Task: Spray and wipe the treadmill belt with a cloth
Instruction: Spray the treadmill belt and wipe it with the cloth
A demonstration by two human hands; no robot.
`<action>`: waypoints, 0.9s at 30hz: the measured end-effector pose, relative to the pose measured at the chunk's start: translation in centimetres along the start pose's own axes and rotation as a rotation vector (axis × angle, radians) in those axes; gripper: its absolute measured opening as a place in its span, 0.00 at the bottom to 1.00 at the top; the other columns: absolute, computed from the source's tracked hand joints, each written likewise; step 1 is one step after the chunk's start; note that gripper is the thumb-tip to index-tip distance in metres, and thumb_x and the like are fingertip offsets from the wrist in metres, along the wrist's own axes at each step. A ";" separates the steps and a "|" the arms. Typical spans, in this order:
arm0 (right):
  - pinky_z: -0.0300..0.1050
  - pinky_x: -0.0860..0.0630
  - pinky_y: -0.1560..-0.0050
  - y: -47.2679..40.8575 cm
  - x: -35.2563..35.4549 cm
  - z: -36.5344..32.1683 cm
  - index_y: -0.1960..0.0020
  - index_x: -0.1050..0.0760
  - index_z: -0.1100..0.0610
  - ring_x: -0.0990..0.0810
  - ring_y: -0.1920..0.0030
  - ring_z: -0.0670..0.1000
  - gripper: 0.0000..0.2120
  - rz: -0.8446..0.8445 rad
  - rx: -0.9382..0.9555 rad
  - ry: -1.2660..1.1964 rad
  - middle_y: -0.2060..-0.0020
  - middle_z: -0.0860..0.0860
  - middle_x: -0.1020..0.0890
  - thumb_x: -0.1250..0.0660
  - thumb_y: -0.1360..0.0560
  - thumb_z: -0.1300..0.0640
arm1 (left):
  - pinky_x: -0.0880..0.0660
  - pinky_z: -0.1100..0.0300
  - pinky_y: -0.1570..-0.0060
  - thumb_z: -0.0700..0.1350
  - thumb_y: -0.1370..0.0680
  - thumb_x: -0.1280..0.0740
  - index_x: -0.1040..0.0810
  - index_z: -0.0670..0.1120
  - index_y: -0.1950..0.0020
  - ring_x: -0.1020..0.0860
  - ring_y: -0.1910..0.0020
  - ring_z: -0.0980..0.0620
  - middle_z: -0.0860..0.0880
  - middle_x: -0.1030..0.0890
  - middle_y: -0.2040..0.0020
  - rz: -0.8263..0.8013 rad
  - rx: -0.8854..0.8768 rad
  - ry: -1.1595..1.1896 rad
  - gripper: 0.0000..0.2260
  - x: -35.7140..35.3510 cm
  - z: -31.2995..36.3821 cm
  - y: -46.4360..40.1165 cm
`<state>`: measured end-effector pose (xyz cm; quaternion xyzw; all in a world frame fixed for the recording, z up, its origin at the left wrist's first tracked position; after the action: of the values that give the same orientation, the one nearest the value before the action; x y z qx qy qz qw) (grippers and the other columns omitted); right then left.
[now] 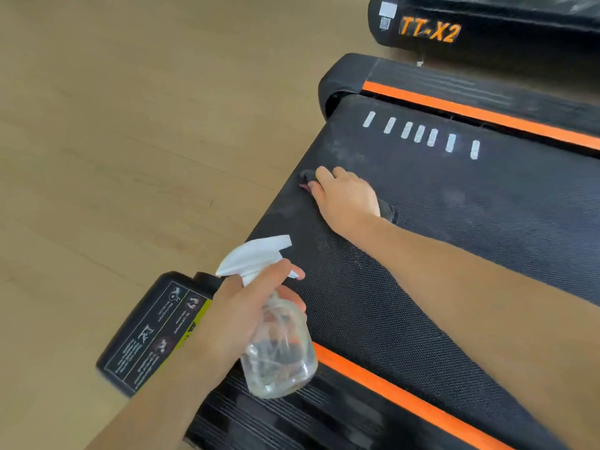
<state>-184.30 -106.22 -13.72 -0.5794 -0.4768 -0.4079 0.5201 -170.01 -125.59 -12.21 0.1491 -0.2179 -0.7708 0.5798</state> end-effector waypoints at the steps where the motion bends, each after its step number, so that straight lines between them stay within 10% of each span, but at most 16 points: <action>1: 0.50 0.33 0.60 1.9 0.5 -0.7 0.47 0.28 0.56 0.22 0.56 0.59 0.14 0.006 0.054 -0.029 0.55 0.55 0.22 0.47 0.16 0.47 | 0.17 0.42 0.47 0.54 0.24 0.29 0.14 0.48 0.52 0.15 0.61 0.41 0.40 0.15 0.64 -0.001 -0.008 0.007 0.10 0.0 0.0 0.0; 10: 0.48 0.28 0.61 14.8 3.7 -0.8 0.57 0.27 0.53 0.27 0.64 0.53 0.15 -0.039 0.544 0.018 0.64 0.49 0.26 0.43 0.17 0.47 | 0.23 0.60 0.56 0.55 0.21 0.29 0.16 0.51 0.60 0.17 0.63 0.58 0.53 0.14 0.63 0.333 -0.182 0.117 0.12 1.9 2.4 -2.1; 18: 0.52 0.28 0.57 0.5 1.4 3.4 0.49 0.26 0.57 0.21 0.54 0.61 0.17 0.034 -0.128 0.149 0.54 0.57 0.19 0.48 0.16 0.47 | 0.25 0.73 0.58 0.52 0.26 0.32 0.15 0.42 0.53 0.17 0.58 0.60 0.48 0.14 0.58 0.444 -0.452 0.012 0.14 1.4 1.9 -1.7; 22: 0.51 0.27 0.61 8.2 2.9 -3.2 0.54 0.26 0.52 0.21 0.62 0.56 0.14 -0.020 0.235 0.023 0.63 0.51 0.21 0.44 0.18 0.47 | 0.22 0.69 0.53 0.57 0.26 0.32 0.16 0.44 0.51 0.15 0.55 0.58 0.50 0.13 0.57 0.445 -0.464 0.027 0.17 1.7 1.9 -1.8; 27: 0.48 0.29 0.61 12.4 3.5 -3.9 0.59 0.26 0.52 0.27 0.64 0.53 0.14 -0.024 0.648 -0.050 0.65 0.49 0.25 0.39 0.18 0.47 | 0.26 0.75 0.54 0.41 0.19 0.31 0.18 0.52 0.56 0.17 0.56 0.63 0.60 0.14 0.58 0.482 -0.478 0.007 0.08 1.5 2.3 -1.3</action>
<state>-171.34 -109.72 -12.47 -0.3879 -0.6014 -0.2268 0.6606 -172.58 -126.35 -10.89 -0.0442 -0.0580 -0.6404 0.7646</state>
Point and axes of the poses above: each hand's wrist, its own y-axis away from the middle knuckle, its own x-axis out of the back of the hand, z = x × y, the point moved 8 cm from there along -y, towards the middle knuckle
